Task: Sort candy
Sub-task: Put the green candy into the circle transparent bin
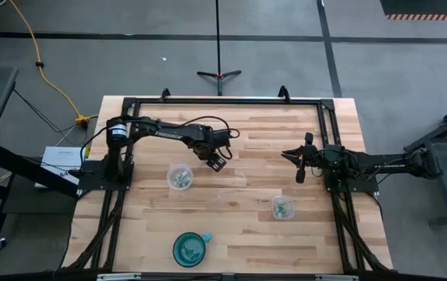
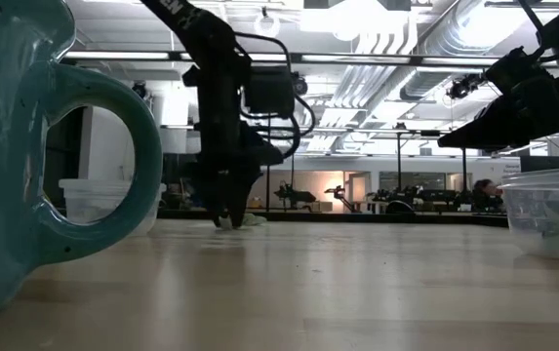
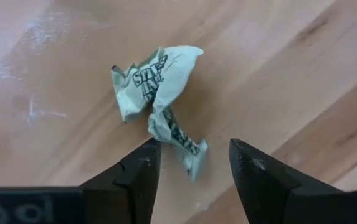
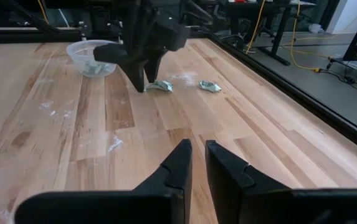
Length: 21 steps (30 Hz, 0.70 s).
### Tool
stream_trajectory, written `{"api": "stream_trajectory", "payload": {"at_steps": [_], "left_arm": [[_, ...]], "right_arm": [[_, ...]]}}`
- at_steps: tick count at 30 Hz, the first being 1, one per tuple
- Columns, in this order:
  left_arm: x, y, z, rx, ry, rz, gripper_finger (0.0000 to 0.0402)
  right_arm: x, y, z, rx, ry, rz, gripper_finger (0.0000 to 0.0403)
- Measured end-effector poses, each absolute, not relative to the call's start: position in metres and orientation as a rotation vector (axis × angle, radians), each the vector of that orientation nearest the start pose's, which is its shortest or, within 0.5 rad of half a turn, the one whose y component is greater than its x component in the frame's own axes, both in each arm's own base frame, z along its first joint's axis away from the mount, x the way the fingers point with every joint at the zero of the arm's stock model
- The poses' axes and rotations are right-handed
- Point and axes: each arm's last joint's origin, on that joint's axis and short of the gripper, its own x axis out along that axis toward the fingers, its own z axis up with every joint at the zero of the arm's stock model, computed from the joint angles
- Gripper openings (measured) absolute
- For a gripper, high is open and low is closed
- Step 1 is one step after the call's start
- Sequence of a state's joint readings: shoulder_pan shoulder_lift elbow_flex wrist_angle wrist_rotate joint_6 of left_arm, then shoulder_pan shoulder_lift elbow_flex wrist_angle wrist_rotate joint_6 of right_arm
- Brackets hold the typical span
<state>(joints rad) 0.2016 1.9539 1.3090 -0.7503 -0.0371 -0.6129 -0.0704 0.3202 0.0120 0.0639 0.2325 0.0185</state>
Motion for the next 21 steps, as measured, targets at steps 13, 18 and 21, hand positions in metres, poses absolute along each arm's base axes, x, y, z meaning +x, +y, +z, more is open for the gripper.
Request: {"api": "stream_trajectory", "payload": {"at_steps": [13,18,21], "left_arm": [[0.359,0.075,0.149,-0.569,1.337,0.593,0.0121],[0.353,0.074,0.153,-0.533,1.411,0.591,0.0047],[0.351,0.074,0.165,-0.484,1.450,0.618,0.0044]], "right_arm": [[0.113,-0.015,0.146,-0.002,0.244,-0.304,0.0035],[0.113,-0.015,0.146,-0.002,0.245,-0.303,0.0037],[0.113,-0.015,0.146,-0.002,0.245,-0.303,0.0040]]}}
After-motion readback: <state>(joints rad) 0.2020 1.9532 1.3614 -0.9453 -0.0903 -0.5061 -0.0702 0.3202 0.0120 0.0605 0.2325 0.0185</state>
